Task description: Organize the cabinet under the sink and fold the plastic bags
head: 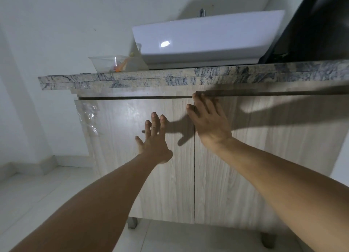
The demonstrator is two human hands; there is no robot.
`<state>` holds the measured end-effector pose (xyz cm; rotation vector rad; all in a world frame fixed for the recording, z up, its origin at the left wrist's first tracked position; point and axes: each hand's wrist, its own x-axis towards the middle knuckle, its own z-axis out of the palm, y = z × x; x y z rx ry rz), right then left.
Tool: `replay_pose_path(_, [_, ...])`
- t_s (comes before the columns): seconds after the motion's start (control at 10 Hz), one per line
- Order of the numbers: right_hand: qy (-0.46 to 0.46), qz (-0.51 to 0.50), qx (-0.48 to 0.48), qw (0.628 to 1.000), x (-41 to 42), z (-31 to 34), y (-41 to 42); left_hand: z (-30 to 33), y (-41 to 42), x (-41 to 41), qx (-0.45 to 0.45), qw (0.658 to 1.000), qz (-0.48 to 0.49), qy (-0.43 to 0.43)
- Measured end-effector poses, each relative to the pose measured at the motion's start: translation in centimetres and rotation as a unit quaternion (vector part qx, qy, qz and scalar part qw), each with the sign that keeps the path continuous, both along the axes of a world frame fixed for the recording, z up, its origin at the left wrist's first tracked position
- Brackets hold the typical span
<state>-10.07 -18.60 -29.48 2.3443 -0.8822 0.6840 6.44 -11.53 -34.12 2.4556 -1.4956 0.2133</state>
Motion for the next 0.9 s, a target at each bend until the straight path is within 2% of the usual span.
replay_pose_path(0.3, [-0.03, 0.044, 0.011, 0.998, -0.1, -0.1, 0.0, 1.4, 0.7, 0.5, 0.027, 0.999, -0.03, 0.021])
replay_pose_path(0.4, [-0.002, 0.024, 0.007, 1.0, -0.4, 0.3, 0.2, 2.7, 1.4, 0.5, 0.058, 0.998, -0.037, 0.003])
replay_pose_path(0.5, [0.032, 0.01, 0.033, 0.999, -0.9, 1.1, 0.7, 4.5, 2.3, 0.4, 0.092, 0.994, -0.039, -0.033])
replay_pose_path(0.7, [0.05, -0.036, 0.106, 0.992, -4.0, 2.4, 1.5, 7.1, 4.1, -1.1, 0.089, 0.992, -0.035, -0.086])
replay_pose_path(0.9, [0.013, -0.037, 0.226, 0.973, -7.7, 2.0, 3.5, 7.5, 6.6, -3.6, 0.071, 0.994, -0.069, -0.038])
